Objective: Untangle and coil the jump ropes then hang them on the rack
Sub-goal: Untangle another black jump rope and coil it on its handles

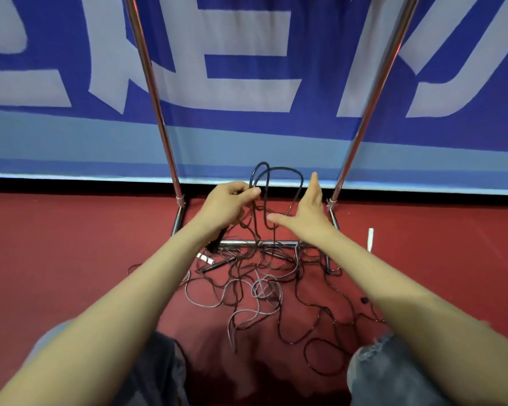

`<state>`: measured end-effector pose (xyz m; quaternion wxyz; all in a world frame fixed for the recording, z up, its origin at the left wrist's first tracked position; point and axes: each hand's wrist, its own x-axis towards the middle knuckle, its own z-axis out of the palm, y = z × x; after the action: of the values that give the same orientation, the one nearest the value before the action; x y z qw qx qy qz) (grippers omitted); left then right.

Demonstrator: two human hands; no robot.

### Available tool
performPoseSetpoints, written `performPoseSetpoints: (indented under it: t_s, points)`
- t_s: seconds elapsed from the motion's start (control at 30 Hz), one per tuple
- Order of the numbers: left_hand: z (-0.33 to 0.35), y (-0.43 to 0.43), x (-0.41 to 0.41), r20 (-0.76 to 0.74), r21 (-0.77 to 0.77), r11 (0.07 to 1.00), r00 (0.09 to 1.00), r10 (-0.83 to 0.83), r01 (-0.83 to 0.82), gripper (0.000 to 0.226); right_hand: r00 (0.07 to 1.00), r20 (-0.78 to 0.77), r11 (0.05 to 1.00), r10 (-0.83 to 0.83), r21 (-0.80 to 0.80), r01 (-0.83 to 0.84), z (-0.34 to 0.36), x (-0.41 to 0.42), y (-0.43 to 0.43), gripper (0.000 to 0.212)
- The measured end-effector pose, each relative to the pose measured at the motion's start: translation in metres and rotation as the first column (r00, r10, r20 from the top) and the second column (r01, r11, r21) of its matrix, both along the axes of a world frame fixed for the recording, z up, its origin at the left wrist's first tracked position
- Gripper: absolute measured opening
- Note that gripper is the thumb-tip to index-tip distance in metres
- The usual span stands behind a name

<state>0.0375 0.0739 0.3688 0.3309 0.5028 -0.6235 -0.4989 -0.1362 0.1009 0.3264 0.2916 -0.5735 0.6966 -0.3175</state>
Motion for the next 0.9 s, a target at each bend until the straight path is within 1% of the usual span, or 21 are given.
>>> performPoseSetpoints:
  t_s: [0.07, 0.13, 0.2, 0.27, 0.3, 0.33, 0.4, 0.43, 0.47, 0.53, 0.6, 0.63, 0.67, 0.7, 0.73, 0.77, 0.8, 0.83, 0.87, 0.9]
  points:
    - [0.001, -0.004, -0.001, -0.019, 0.021, 1.0, 1.0, 0.021, -0.021, 0.022, 0.998, -0.032, 0.999, 0.048, -0.023, -0.049, -0.002, 0.003, 0.001, 0.115]
    - [0.003, -0.005, -0.006, -0.005, 0.021, 1.0, 1.0, -0.001, 0.001, 0.023, 0.991, -0.098, 0.99, 0.095, -0.091, -0.104, -0.003, 0.007, 0.004, 0.106]
    - [0.004, -0.005, -0.012, 0.006, 0.026, 0.999, 0.999, -0.037, 0.037, 0.023, 0.986, -0.127, 0.972, 0.109, -0.194, -0.133, 0.001, 0.01, 0.006, 0.104]
    - [0.006, -0.004, -0.016, -0.005, 0.045, 0.998, 0.999, -0.048, 0.048, 0.023, 0.972, -0.184, 0.948, 0.149, -0.252, -0.193, 0.002, 0.011, 0.006, 0.104]
    - [0.007, -0.003, -0.017, -0.039, 0.067, 0.997, 0.998, -0.046, 0.048, 0.023, 0.964, -0.211, 0.947, 0.165, -0.241, -0.215, 0.001, 0.011, 0.006, 0.101]
    - [0.008, -0.002, -0.017, -0.09, 0.095, 0.994, 0.995, -0.038, 0.047, 0.023, 0.962, -0.216, 0.958, 0.166, -0.195, -0.209, 0.0, 0.012, 0.007, 0.096]
    - [0.012, -0.002, -0.016, -0.18, 0.139, 0.989, 0.983, -0.023, 0.049, 0.022, 0.969, -0.171, 0.982, 0.18, -0.029, -0.187, -0.006, 0.012, 0.008, 0.078]
    - [0.015, -0.001, -0.015, -0.214, 0.156, 0.986, 0.977, -0.02, 0.054, 0.021, 0.965, -0.147, 0.976, 0.215, 0.063, -0.208, -0.011, 0.012, 0.008, 0.071]
    - [0.017, -0.001, -0.013, -0.243, 0.174, 0.983, 0.97, -0.02, 0.064, 0.021, 0.957, -0.138, 0.962, 0.257, 0.132, -0.24, -0.016, 0.01, 0.008, 0.07]
    - [0.021, 0.0, -0.011, -0.296, 0.211, 0.973, 0.955, -0.022, 0.088, 0.02, 0.941, -0.12, 0.938, 0.317, 0.186, -0.293, -0.022, 0.006, 0.008, 0.077]
    - [0.026, 0.001, -0.01, -0.334, 0.243, 0.963, 0.942, -0.032, 0.119, 0.021, 0.952, -0.095, 0.946, 0.29, 0.179, -0.271, -0.026, 0.004, 0.008, 0.082]
    - [0.027, 0.001, -0.009, -0.349, 0.254, 0.957, 0.936, -0.041, 0.137, 0.021, 0.963, -0.102, 0.961, 0.249, 0.145, -0.234, -0.026, 0.005, 0.008, 0.082]
    - [0.029, 0.001, -0.009, -0.364, 0.262, 0.953, 0.93, -0.051, 0.154, 0.021, 0.976, -0.121, 0.982, 0.18, 0.07, -0.173, -0.027, 0.008, 0.009, 0.081]
    - [0.03, 0.001, -0.009, -0.383, 0.267, 0.948, 0.922, -0.057, 0.17, 0.021, 0.988, -0.129, 0.995, 0.082, -0.039, -0.088, -0.027, 0.012, 0.01, 0.081]
    - [0.032, 0.0, -0.009, -0.405, 0.271, 0.945, 0.912, -0.059, 0.182, 0.02, 0.994, -0.112, 0.99, -0.021, -0.14, 0.005, -0.027, 0.015, 0.01, 0.083]
    - [0.033, 0.0, -0.009, -0.429, 0.274, 0.943, 0.901, -0.058, 0.191, 0.021, 0.993, -0.076, 0.977, -0.094, -0.198, 0.078, -0.028, 0.016, 0.01, 0.087]
    - [0.034, -0.001, -0.009, -0.45, 0.278, 0.94, 0.891, -0.055, 0.199, 0.021, 0.992, -0.043, 0.974, -0.116, -0.199, 0.106, -0.029, 0.017, 0.008, 0.091]
    - [0.035, -0.001, -0.008, -0.466, 0.284, 0.936, 0.883, -0.055, 0.208, 0.021, 0.995, -0.037, 0.986, -0.094, -0.141, 0.088, -0.03, 0.017, 0.007, 0.093]
    - [0.035, -0.001, -0.009, -0.477, 0.293, 0.93, 0.877, -0.059, 0.223, 0.021, 0.996, -0.068, 0.998, -0.049, -0.049, 0.045, -0.033, 0.017, 0.006, 0.091]
    - [0.034, -0.001, -0.009, -0.488, 0.306, 0.921, 0.87, -0.065, 0.241, 0.021, 0.992, -0.127, 0.999, 0.001, 0.041, 0.004, -0.038, 0.017, 0.005, 0.084]
